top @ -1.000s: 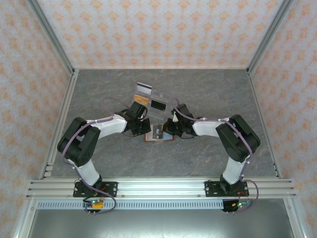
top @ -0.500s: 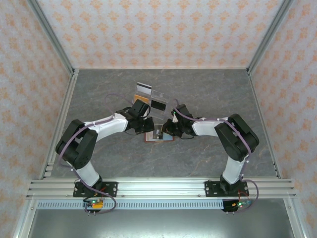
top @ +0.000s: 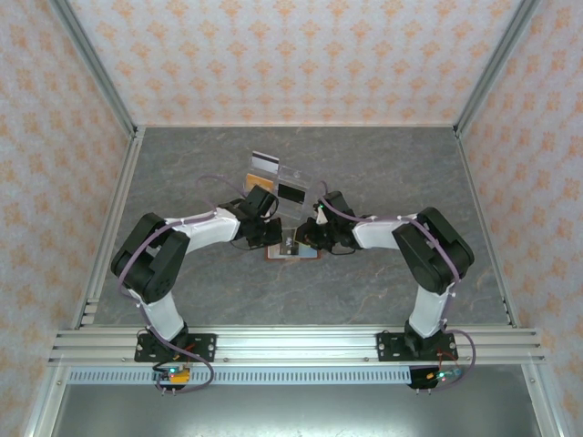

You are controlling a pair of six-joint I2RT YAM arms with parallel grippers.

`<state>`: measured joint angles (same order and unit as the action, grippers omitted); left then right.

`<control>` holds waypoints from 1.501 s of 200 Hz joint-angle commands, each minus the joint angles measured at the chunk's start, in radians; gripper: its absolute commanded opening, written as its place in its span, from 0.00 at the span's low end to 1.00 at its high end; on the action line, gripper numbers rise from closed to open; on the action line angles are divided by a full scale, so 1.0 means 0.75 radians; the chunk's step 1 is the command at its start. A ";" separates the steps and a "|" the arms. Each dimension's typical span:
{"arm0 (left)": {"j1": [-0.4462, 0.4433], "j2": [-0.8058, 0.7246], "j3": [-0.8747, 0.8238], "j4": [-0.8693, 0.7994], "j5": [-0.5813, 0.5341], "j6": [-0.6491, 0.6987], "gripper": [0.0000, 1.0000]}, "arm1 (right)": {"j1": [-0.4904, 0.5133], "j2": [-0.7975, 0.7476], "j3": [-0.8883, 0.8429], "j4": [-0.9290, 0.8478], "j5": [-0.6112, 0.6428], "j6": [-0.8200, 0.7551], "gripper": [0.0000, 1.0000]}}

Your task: Take the credit cards out of the card holder

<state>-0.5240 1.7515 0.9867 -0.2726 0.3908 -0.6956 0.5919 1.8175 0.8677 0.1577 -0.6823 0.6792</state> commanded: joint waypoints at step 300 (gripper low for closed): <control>0.168 -0.309 -0.103 0.864 0.567 -0.389 0.80 | -0.273 -0.468 0.073 0.296 -0.472 -0.028 0.00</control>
<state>-0.4095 1.4906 0.9058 0.1787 0.6865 -0.9173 0.4019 1.4315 0.8677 0.2382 -0.9157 0.5732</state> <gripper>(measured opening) 0.812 0.044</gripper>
